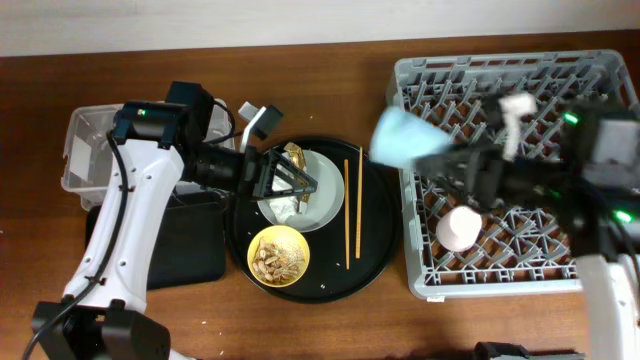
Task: Sort waste into correct bins and load items into the dishwasher rack
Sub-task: 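Place the blue cup in the dish rack with the right gripper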
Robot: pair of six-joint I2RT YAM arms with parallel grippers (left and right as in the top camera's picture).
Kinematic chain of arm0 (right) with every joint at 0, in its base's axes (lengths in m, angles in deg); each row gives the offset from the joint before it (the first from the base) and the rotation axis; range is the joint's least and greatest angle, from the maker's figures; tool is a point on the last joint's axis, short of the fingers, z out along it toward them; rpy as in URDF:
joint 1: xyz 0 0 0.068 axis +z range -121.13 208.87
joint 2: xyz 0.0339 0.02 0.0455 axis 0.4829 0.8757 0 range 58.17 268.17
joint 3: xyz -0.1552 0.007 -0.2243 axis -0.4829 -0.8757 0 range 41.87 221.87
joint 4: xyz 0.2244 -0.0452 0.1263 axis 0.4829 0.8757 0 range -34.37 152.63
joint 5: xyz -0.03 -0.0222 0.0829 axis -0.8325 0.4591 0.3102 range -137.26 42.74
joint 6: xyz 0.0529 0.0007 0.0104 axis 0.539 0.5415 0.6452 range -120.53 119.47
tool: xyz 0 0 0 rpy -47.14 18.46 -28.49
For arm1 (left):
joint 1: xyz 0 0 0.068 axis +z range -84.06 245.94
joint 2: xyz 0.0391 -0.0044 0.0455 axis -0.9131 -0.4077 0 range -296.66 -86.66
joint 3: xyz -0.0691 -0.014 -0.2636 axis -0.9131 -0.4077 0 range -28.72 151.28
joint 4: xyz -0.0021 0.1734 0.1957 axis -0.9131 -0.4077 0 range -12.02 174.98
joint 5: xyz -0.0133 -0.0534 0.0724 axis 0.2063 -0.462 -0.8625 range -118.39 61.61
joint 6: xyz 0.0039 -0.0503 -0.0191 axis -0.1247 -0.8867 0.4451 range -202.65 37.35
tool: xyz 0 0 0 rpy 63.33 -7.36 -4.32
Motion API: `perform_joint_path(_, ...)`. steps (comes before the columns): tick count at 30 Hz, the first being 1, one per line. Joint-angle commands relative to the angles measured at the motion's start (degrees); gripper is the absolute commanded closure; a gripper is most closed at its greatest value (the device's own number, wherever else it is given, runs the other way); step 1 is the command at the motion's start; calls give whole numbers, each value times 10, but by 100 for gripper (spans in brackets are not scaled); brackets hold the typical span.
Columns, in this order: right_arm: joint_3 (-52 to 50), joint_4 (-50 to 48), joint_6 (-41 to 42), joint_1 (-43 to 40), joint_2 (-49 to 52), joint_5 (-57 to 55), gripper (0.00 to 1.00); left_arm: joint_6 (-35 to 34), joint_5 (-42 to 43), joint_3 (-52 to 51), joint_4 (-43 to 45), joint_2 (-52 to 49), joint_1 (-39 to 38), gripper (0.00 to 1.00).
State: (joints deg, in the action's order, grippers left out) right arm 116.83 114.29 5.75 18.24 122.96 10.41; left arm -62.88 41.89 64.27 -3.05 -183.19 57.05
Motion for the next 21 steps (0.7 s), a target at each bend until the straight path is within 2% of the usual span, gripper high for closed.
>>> perform_joint_path(1,4,116,47,-116,-26,-397,51,5,-44,3,8,1,0,5)
perform_joint_path(2,4,150,73,-147,-21,-513,51,5,-44,3,10,1,0,4)
perform_joint_path(3,4,164,101,-159,-15,-559,51,5,-44,3,14,1,0,3)
perform_joint_path(8,3,174,132,-171,99,-601,50,5,-44,3,23,1,0,2)
perform_joint_path(12,3,176,133,-171,200,-582,49,5,-44,3,23,1,0,2)
perform_joint_path(14,4,174,133,-171,217,-570,28,5,-43,3,23,1,0,2)
perform_joint_path(18,37,186,125,-171,202,-558,1,5,-44,3,23,1,0,1)
perform_joint_path(21,89,214,80,-171,164,-484,6,5,-57,3,23,1,0,2)
